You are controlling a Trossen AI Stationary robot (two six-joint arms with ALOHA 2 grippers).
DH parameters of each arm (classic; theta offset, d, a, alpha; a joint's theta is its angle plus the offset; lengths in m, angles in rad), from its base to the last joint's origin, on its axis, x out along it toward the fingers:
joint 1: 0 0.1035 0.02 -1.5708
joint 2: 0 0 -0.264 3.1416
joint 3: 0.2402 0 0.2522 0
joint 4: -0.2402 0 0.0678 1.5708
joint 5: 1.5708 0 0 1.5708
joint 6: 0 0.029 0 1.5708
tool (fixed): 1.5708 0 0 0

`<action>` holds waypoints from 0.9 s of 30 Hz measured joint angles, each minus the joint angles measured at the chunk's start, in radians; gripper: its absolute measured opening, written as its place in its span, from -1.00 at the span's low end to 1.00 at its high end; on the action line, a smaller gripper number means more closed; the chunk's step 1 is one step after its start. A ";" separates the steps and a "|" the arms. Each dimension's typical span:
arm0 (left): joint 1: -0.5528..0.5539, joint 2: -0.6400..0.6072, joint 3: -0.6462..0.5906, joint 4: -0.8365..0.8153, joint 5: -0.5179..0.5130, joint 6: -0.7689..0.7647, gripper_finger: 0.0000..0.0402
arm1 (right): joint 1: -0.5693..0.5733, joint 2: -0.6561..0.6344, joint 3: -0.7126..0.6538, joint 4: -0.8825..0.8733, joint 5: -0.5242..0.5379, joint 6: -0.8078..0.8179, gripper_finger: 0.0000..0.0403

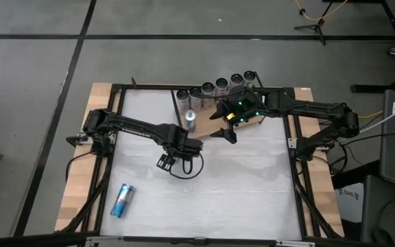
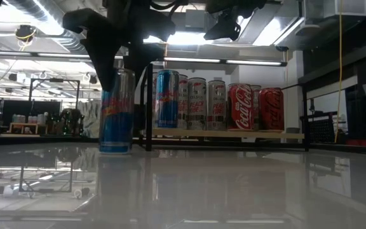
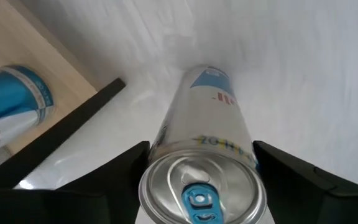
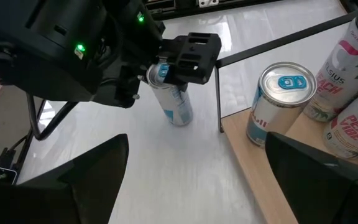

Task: Place canned beverage on shelf
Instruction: Put the blue soda can on the shelf aligned with the other blue soda can

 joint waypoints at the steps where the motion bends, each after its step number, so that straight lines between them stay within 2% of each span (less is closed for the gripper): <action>1: 0.000 0.000 0.000 0.001 0.000 -0.016 0.35 | 0.000 0.000 0.000 0.000 0.000 0.000 0.82; 15: 0.000 0.000 -0.001 0.005 0.000 -0.135 0.37 | 0.000 0.000 0.000 0.000 0.000 0.000 0.82; 27: 0.000 0.000 -0.001 0.005 0.035 -0.105 0.38 | 0.000 0.000 0.000 0.000 0.000 -0.001 0.82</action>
